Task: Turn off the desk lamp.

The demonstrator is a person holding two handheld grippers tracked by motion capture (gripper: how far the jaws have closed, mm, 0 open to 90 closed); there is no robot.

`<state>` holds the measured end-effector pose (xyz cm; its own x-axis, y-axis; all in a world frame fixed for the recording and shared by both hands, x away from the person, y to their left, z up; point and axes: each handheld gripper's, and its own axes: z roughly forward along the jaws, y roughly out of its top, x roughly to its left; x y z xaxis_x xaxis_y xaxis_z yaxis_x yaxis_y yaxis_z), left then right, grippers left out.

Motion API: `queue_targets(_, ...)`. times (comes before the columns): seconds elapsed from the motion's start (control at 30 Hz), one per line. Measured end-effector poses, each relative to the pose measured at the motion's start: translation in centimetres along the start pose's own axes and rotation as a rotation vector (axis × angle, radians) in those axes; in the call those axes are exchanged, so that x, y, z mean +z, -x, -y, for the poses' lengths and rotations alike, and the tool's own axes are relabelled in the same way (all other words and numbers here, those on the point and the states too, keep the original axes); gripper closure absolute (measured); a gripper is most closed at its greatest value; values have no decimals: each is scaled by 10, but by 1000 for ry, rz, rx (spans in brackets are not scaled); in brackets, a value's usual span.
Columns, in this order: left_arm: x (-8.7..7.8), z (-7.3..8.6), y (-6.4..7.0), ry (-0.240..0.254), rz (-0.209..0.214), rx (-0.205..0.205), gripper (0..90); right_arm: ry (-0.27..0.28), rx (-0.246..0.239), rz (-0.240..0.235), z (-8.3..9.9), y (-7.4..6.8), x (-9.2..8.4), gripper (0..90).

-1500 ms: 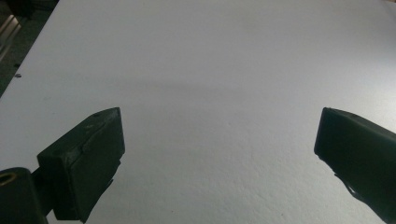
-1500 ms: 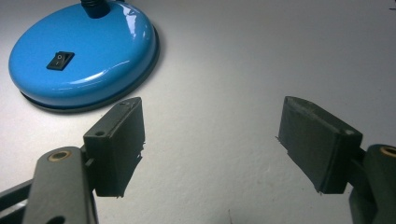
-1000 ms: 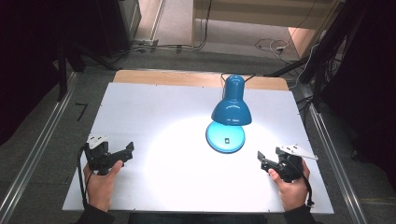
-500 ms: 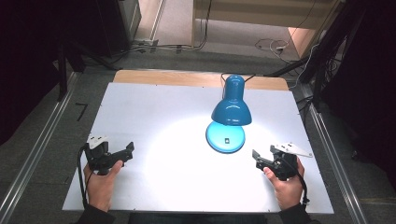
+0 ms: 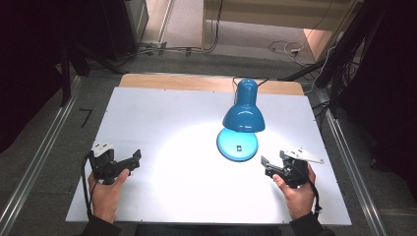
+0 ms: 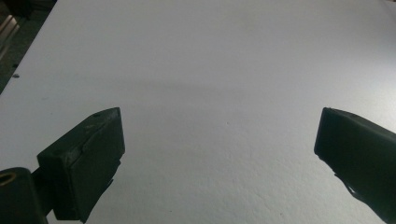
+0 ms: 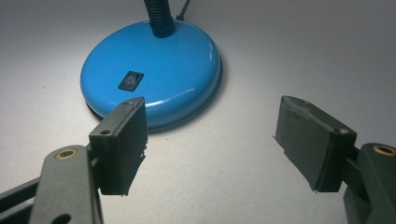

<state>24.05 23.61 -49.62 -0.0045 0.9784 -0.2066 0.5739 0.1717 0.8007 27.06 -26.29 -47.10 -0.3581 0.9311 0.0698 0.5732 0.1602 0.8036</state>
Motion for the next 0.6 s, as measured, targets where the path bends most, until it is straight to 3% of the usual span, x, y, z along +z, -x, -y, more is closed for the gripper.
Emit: queue_targets(0.6,0,0,0,1,1,-2,24,8,-12,-56,-5,-10,10,259)
